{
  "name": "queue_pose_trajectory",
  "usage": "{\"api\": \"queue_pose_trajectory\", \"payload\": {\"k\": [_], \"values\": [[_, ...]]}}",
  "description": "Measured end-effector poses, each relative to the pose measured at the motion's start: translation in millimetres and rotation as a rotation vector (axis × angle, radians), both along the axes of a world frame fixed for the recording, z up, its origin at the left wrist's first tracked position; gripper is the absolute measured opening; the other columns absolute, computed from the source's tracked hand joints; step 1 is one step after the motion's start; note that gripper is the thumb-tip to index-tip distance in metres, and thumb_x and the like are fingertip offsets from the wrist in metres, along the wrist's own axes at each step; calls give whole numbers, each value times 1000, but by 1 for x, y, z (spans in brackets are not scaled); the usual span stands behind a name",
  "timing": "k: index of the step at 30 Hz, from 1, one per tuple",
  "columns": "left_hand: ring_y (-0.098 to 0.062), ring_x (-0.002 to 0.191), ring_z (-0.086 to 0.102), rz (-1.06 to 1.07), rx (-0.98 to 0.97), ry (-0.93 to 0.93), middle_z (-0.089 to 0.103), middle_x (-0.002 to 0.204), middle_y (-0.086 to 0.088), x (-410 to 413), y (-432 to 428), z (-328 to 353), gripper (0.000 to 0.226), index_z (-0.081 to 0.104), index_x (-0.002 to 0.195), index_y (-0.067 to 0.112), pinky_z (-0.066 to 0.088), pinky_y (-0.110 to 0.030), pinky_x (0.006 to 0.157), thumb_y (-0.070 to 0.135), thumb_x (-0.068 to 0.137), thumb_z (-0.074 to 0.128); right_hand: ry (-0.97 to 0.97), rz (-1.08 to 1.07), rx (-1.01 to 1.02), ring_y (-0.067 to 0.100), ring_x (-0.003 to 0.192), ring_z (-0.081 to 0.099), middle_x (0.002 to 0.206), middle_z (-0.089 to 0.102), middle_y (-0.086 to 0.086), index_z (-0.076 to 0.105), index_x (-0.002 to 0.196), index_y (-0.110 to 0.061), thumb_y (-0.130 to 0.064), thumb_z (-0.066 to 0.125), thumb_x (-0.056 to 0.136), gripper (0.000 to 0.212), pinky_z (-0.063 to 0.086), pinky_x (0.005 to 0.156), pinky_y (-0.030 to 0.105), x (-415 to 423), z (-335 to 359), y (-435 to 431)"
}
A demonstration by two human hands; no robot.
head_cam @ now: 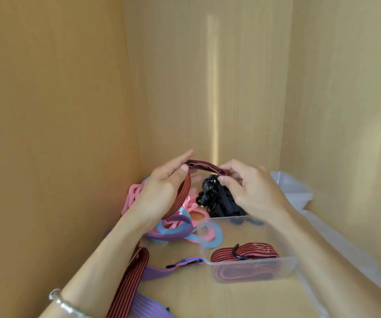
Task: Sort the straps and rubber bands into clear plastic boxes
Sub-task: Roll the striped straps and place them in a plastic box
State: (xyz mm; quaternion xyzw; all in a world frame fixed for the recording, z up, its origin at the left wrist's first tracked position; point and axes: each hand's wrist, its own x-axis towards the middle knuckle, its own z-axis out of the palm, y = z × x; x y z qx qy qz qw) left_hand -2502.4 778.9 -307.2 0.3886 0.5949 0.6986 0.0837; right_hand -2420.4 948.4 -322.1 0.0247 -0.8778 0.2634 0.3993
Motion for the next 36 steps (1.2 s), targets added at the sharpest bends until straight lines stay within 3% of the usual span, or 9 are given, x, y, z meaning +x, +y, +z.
{"api": "queue_pose_trajectory", "payload": {"k": [5,8,11,15,20,24,30,36], "values": [[-14,100,69,42,147,-77,74,101,0,-3,-7,-15,27,58,121,18,57,-27,83,10,98,47,-11,65,19,26,71,63,77,71,-1,66,103,-21,-18,61,91,13,52,70,45,1,-2,-9],[-15,99,69,49,192,-98,75,99,-3,-1,-8,-19,26,62,114,22,56,-27,83,9,95,51,-9,80,49,26,70,63,75,71,-1,66,102,-21,-17,61,91,12,51,69,44,2,-2,-10],[-17,100,69,11,226,-145,74,96,-2,5,-7,-23,27,63,113,22,58,-26,78,6,94,52,-10,70,30,23,70,65,75,72,-3,67,101,-21,-14,61,91,13,50,70,42,4,-1,-8],[-25,102,68,-78,305,-290,72,103,-11,9,-3,-28,25,61,114,13,58,-30,82,4,94,49,-9,76,-9,20,71,68,75,73,-7,70,99,-23,-12,63,90,15,51,72,41,8,-2,-8],[-22,90,69,-113,404,-391,66,105,-15,10,-1,-30,24,60,114,15,54,-35,86,10,96,45,-45,102,48,25,72,68,74,73,-1,69,97,-27,-25,63,88,12,54,69,44,3,-8,-17],[-27,97,63,-110,474,-443,62,109,-17,12,2,-33,24,59,115,17,55,-31,82,11,98,44,-50,116,86,28,72,68,73,72,4,69,96,-22,-38,56,83,24,54,68,43,-2,-13,-25],[-22,89,67,-175,545,-480,70,96,-10,16,4,-35,26,60,115,19,58,-30,78,9,95,46,-54,167,16,12,76,71,80,75,-2,70,94,-14,-17,68,86,8,55,74,41,-1,-15,-27],[-23,93,61,-166,530,-435,64,94,-10,17,2,-33,33,60,113,20,57,-30,71,12,80,55,-105,165,-52,10,75,72,79,75,-1,70,92,-16,-13,70,86,7,57,74,42,-3,-17,-34]]}}
